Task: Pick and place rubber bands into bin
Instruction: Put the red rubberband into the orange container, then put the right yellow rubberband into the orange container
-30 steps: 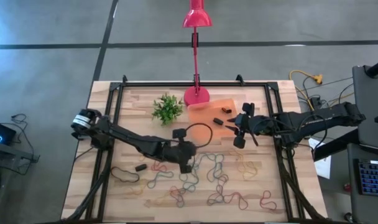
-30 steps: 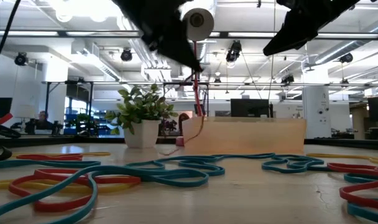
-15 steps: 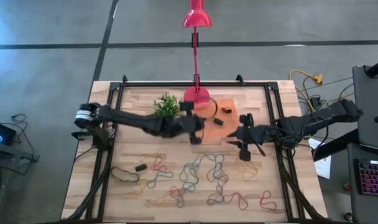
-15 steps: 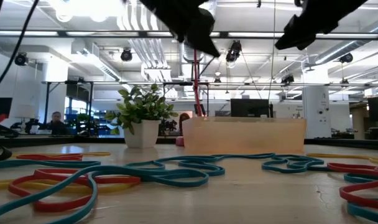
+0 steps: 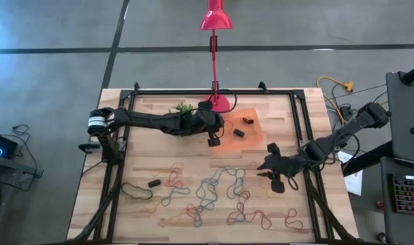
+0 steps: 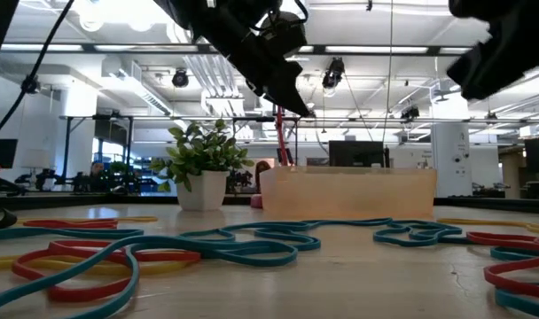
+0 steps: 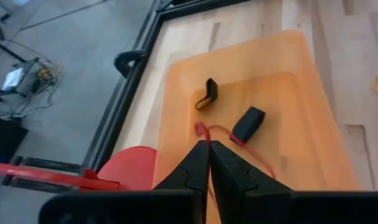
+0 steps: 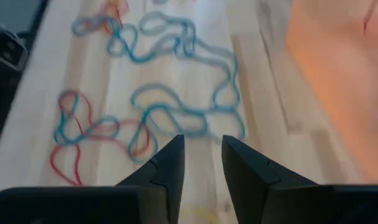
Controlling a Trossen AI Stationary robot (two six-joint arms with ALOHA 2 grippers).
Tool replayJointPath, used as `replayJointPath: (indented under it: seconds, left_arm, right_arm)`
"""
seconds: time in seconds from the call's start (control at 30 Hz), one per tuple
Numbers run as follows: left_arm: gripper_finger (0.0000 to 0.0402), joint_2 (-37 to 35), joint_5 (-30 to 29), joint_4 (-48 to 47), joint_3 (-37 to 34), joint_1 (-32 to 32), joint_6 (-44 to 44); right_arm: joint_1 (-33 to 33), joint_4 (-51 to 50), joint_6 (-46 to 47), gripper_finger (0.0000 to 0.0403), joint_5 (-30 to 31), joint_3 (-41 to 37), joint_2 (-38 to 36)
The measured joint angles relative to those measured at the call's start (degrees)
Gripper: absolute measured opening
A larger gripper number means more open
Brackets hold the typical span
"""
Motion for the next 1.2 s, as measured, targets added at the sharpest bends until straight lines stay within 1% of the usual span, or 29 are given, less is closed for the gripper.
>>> replayJointPath:
  seconds: [0.1,0.2,0.27,0.4,0.47,0.57,0.67,0.73,0.9,1.07,1.2]
  left_arm:
    - [0.0008,0.00,1.20,0.09,-0.54,0.23,-0.01]
    - [0.0033,0.00,1.39,-0.03,-1.07,0.28,0.01]
    - [0.0057,0.00,1.41,0.35,-1.49,0.28,0.01]
    - [0.0103,0.00,1.41,0.35,-2.87,0.28,-0.03]
    - [0.0121,0.00,1.41,0.50,-2.98,0.28,-0.04]
    - [0.0139,0.00,1.39,0.84,-2.98,0.20,-0.06]
    - [0.0149,0.00,1.39,0.95,-2.98,-0.09,-0.08]
    - [0.0150,-0.02,1.42,0.95,-2.98,-0.45,-0.08]
    - [0.0151,-0.02,1.50,1.14,-2.98,-1.17,-0.14]
    - [0.0151,-0.20,1.51,1.08,-2.98,-2.10,-0.23]
    - [0.0151,-0.78,1.57,1.21,-2.98,-2.80,-0.21]
  right_arm:
    - [0.86,-0.01,4.99,0.0112,0.16,-2.89,0.00]
    - [0.93,-0.03,10.77,0.0132,-0.02,-5.76,0.00]
    - [0.92,-0.15,14.16,0.0146,-2.39,-7.21,0.00]
    - [1.55,-0.05,19.51,0.0172,-10.35,-8.06,0.02]
    - [2.88,-0.14,20.44,0.0179,-12.41,-7.77,0.02]
    - [6.02,0.04,21.24,0.0182,-12.94,-6.32,0.02]
    - [9.53,-0.07,22.46,0.0178,-12.58,-4.93,0.02]
    - [11.78,-1.53,23.69,0.0173,-10.84,-3.98,0.23]
    - [14.92,-13.05,28.52,0.0166,-5.08,-1.47,4.09]
    - [14.95,-14.11,28.76,0.0168,-5.58,-1.43,10.21]
    - [14.95,-15.69,30.20,0.0168,-8.26,-1.39,14.22]
